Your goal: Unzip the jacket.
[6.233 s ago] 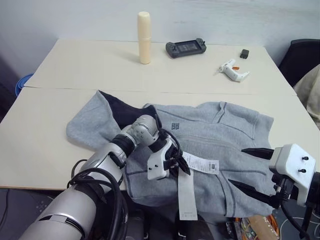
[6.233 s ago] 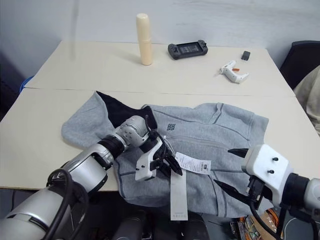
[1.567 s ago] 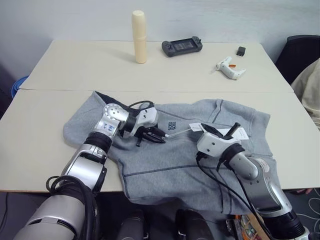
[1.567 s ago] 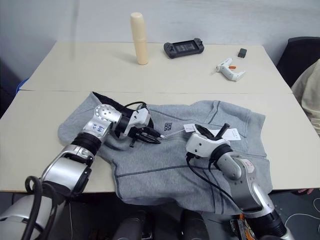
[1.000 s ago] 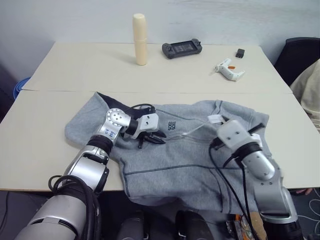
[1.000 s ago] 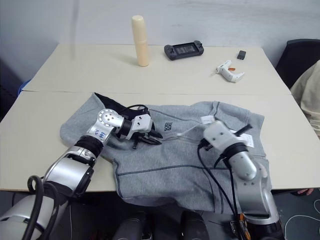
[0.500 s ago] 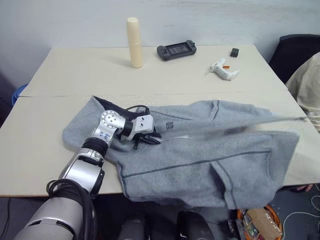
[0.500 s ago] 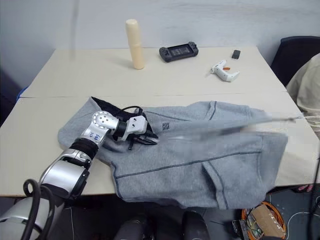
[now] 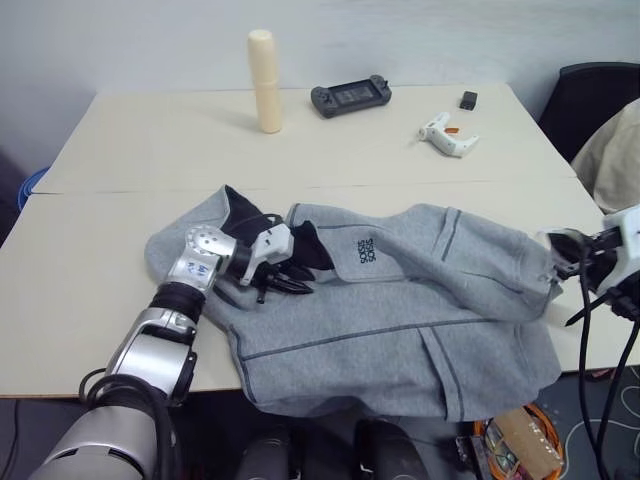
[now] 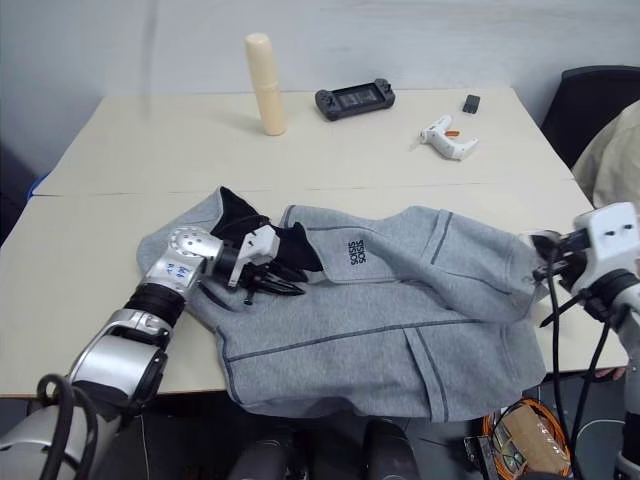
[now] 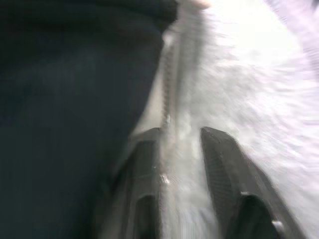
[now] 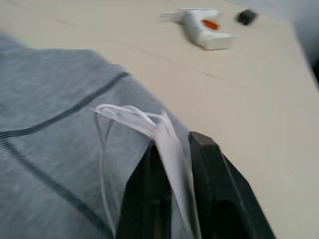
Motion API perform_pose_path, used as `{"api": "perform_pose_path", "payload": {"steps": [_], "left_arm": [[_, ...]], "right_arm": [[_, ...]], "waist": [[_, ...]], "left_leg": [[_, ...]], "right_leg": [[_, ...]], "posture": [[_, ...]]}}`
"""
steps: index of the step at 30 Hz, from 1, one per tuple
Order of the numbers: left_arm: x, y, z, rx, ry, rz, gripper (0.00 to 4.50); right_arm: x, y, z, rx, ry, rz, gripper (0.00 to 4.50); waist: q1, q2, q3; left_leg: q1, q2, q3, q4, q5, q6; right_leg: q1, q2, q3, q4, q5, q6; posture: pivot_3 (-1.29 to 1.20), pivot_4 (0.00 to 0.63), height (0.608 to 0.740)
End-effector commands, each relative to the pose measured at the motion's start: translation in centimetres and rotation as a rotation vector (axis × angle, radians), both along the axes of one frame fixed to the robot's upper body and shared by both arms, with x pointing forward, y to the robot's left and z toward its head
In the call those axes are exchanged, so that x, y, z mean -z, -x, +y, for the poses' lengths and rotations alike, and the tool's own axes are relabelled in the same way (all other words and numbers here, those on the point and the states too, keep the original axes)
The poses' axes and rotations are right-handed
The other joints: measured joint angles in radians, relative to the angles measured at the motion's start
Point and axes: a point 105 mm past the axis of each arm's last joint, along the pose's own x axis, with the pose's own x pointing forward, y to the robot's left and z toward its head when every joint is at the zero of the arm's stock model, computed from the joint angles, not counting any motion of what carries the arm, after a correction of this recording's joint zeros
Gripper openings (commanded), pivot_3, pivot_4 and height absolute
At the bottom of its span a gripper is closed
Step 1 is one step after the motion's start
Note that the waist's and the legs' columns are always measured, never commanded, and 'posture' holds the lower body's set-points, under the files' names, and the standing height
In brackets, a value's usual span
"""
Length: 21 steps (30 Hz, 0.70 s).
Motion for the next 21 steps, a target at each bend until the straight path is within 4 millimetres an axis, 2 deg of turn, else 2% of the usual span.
{"api": "perform_pose_path", "payload": {"steps": [1, 4, 7, 8, 9, 11, 15, 21], "left_arm": [[-5.2, 1.7, 1.7, 0.036, 0.079, -0.012, 2.54], [-7.7, 2.8, 3.3, 0.005, 0.093, -0.003, 3.49], [-10.0, 3.7, 6.0, -0.070, 0.083, -0.011, 4.29], [-10.5, 4.1, 6.9, -0.099, 0.074, -0.017, 4.50], [-11.0, 4.6, 7.8, -0.121, 0.064, -0.024, 4.50], [-11.9, 5.5, 9.8, -0.172, 0.045, -0.029, 4.50], [-11.9, 6.0, 12.6, -0.280, 0.011, -0.048, 4.50], [-11.3, 6.4, 13.5, -0.335, -0.005, -0.083, 4.50]], "right_arm": [[-1.7, 1.7, 0.0, -0.100, 0.043, 0.038, 1.77], [-2.4, 2.9, -0.5, -0.150, 0.061, 0.088, 2.81], [-3.2, 4.6, -1.9, -0.176, 0.105, 0.149, 3.70], [-3.5, 5.2, -2.4, -0.176, 0.112, 0.169, 4.04], [-3.8, 5.7, -3.0, -0.177, 0.111, 0.189, 4.36], [-4.6, 6.9, -3.7, -0.193, 0.093, 0.221, 4.46], [-6.1, 7.9, -4.7, -0.194, 0.068, 0.223, 4.46], [-6.9, 8.5, -5.2, -0.202, 0.008, 0.227, 4.46]], "waist": [[0.003, -0.001, 0.001], [0.013, -0.002, 0.002], [0.019, -0.003, 0.003], [0.019, -0.003, 0.003], [0.018, -0.003, 0.003], [0.017, -0.003, 0.004], [0.017, -0.003, 0.004], [0.019, -0.003, 0.005]], "left_leg": [[-0.001, 0.000, 0.000, 0.001, 0.000, 0.001], [-0.003, -0.001, -0.001, 0.002, -0.001, 0.002], [-0.001, -0.001, -0.001, 0.002, 0.000, 0.002], [0.000, 0.000, -0.002, 0.002, 0.000, 0.001], [0.001, 0.000, -0.003, 0.001, 0.000, 0.001], [0.002, 0.000, -0.003, 0.001, -0.001, 0.000], [0.004, 0.001, -0.003, -0.001, -0.002, -0.002], [0.005, 0.001, -0.004, -0.002, -0.004, -0.006]], "right_leg": [[0.000, 0.000, 0.000, -0.001, 0.000, 0.000], [0.000, 0.000, 0.000, -0.002, 0.001, 0.002], [0.002, 0.000, 0.000, -0.002, 0.001, 0.002], [0.002, 0.000, 0.000, -0.002, 0.001, 0.002], [0.004, 0.000, -0.001, -0.002, 0.001, 0.002], [0.003, -0.001, 0.000, -0.003, 0.001, 0.002], [0.004, -0.001, 0.000, -0.007, 0.000, 0.001], [0.003, -0.004, 0.001, -0.006, -0.001, -0.002]], "posture": [[0.00, 0.150, 0.740], [0.00, 0.150, 0.740], [0.00, 0.150, 0.740], [0.00, 0.150, 0.740], [0.00, 0.150, 0.740], [0.00, 0.150, 0.740], [0.00, 0.150, 0.740], [0.00, 0.150, 0.740]]}}
